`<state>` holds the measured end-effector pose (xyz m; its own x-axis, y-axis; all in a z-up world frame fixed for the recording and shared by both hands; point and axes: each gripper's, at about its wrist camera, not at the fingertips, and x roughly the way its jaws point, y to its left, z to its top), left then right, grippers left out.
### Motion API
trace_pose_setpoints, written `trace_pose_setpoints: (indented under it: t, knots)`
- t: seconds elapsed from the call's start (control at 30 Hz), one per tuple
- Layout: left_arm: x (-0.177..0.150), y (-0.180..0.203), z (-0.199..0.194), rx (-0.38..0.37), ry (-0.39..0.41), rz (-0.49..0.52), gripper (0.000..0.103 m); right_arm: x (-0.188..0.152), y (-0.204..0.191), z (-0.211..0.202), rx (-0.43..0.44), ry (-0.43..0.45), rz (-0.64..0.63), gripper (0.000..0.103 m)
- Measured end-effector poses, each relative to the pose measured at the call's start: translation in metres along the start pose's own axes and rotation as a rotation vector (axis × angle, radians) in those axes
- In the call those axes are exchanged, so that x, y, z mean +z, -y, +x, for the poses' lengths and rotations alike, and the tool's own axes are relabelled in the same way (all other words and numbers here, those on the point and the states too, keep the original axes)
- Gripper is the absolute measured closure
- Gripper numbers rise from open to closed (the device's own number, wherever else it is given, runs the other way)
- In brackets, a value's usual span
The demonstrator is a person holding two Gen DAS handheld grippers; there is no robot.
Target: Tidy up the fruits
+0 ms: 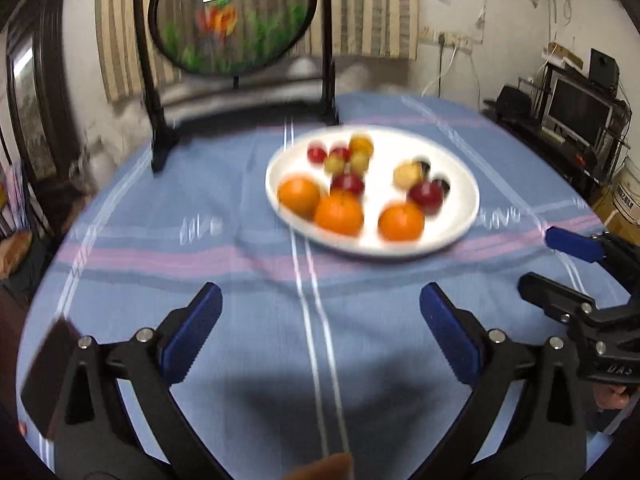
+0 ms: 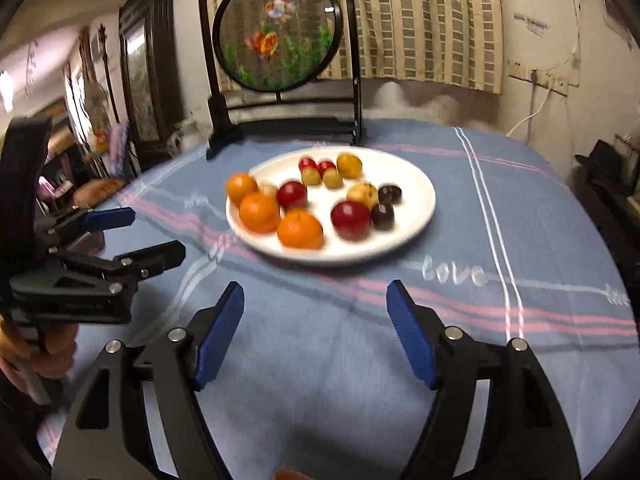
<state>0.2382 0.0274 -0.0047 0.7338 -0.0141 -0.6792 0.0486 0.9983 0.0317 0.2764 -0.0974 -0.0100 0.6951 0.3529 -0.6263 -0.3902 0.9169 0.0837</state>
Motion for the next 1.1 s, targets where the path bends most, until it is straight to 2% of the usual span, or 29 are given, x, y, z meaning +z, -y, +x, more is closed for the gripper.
trace_pose_setpoints:
  t: [0.13, 0.17, 0.2, 0.27, 0.47, 1.1]
  knots:
    - [-0.017, -0.005, -0.015, 0.020, 0.039, -0.012, 0.002, -0.015, -0.018, -0.012, -0.001, -0.018, -0.083, 0.028]
    - [-0.022, -0.006, -0.018, 0.023, 0.046, -0.010, 0.002, -0.018, -0.020, -0.013, -0.006, -0.017, -0.095, 0.025]
    - [-0.027, -0.006, -0.020, 0.024, 0.045, -0.010, 0.002, -0.020, -0.020, -0.016, -0.018, -0.015, -0.104, 0.015]
    - [-0.033, -0.005, -0.021, 0.023, 0.034, -0.002, 0.002, -0.025, -0.018, -0.020, -0.047, 0.001, -0.096, 0.006]
    - [-0.035, 0.000, -0.026, 0.024, 0.053, 0.019, 0.002, -0.034, -0.008, -0.025, -0.065, 0.001, -0.053, 0.006]
    - [-0.038, 0.003, -0.026, 0.028, 0.047, 0.037, 0.002, -0.036, -0.010, -0.027, -0.079, -0.001, -0.059, 0.005]
